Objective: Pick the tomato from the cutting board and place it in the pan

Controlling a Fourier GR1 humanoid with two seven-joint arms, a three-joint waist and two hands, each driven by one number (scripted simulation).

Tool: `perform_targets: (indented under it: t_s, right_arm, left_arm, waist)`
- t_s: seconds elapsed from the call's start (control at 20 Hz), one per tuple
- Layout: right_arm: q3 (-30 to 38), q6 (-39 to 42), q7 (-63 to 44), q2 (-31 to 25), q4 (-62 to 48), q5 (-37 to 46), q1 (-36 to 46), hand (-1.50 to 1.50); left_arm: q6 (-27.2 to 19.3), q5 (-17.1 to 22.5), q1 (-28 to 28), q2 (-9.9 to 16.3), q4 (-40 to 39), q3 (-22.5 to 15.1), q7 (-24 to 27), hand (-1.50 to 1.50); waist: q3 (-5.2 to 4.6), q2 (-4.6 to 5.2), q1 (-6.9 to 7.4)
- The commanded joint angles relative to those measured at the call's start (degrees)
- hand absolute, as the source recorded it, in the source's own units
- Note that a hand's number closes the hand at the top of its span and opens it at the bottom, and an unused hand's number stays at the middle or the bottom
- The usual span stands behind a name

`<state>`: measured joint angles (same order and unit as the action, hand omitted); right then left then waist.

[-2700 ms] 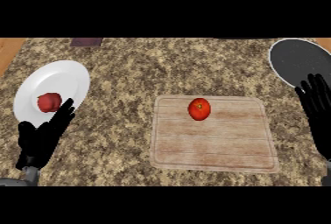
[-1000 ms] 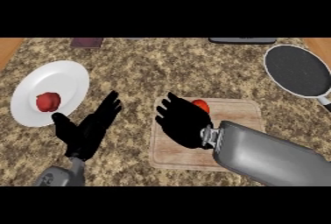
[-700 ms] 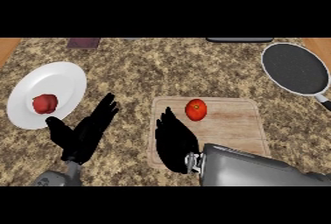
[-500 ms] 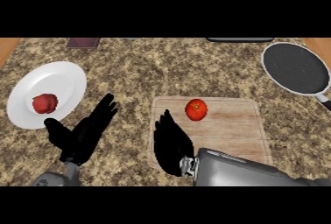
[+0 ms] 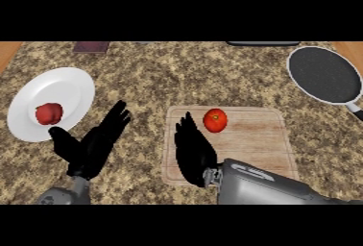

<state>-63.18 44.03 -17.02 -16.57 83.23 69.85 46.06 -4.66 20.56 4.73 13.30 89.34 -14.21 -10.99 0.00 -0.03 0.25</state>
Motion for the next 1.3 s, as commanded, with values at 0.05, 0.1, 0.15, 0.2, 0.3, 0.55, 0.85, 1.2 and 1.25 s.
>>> perform_targets:
  t_s: [0.05, 0.1, 0.15, 0.2, 0.3, 0.55, 0.85, 1.2, 1.25]
  right_arm:
    - [2.5, -5.2, 4.7, -0.3, -6.8, 5.3, 0.8, -1.5]
    - [4.3, -3.1, 5.2, -2.7, -1.9, 5.5, 0.1, -1.5]
    - [2.9, -5.0, 6.3, -3.1, -1.7, 6.6, -2.2, -1.5]
    - [5.6, -4.1, 8.7, -2.3, -3.1, 6.3, 1.1, -1.5]
    - [2.6, -5.6, 5.2, 1.6, -5.6, 10.3, -3.7, -1.5]
    - [8.1, -7.2, 11.2, 0.3, -8.5, 12.7, -0.2, -1.5]
    - [7.6, -18.6, 17.5, 3.7, -19.2, 16.8, 0.6, 1.5]
    - [17.8, -26.1, 16.1, 1.9, -24.1, 15.9, 0.0, 1.5]
    - [23.2, -22.9, 9.3, 4.9, -23.8, 12.2, -3.3, 1.5]
  left_arm:
    - [0.3, -1.1, 0.5, -1.0, 0.1, 0.5, -1.4, 0.0]
    - [2.6, 0.1, 0.8, 0.2, -1.3, 2.6, -0.5, 0.0]
    - [-0.5, -2.3, -1.9, -1.5, 3.4, -0.3, -1.5, 0.0]
    - [-0.8, -2.4, -1.0, -2.2, 3.0, -0.1, -1.9, 0.0]
    - [3.2, -0.6, -1.6, -0.5, 0.4, 2.5, -0.3, 0.0]
    - [4.2, -2.5, 1.7, -2.9, -7.3, 3.8, 3.7, 0.0]
    - [4.5, -2.6, 1.2, -2.9, -3.6, 4.0, 1.6, 0.0]
    - [3.3, -4.1, -0.2, -3.5, -0.8, 3.2, 0.2, 0.0]
    - [3.0, -3.5, -0.4, -3.5, -1.6, 3.8, -0.1, 0.0]
  waist:
    - [0.0, 0.08, 0.18]
    - [-0.01, 0.02, -0.08]
    - [0.01, -0.03, 0.04]
    - [0.0, 0.0, 0.1]
    - [-0.01, 0.03, 0.03]
    - [-0.02, 0.07, -0.15]
    - [0.0, 0.26, 0.52]
    - [0.04, 0.24, 0.2]
    - [0.14, 0.41, -0.93]
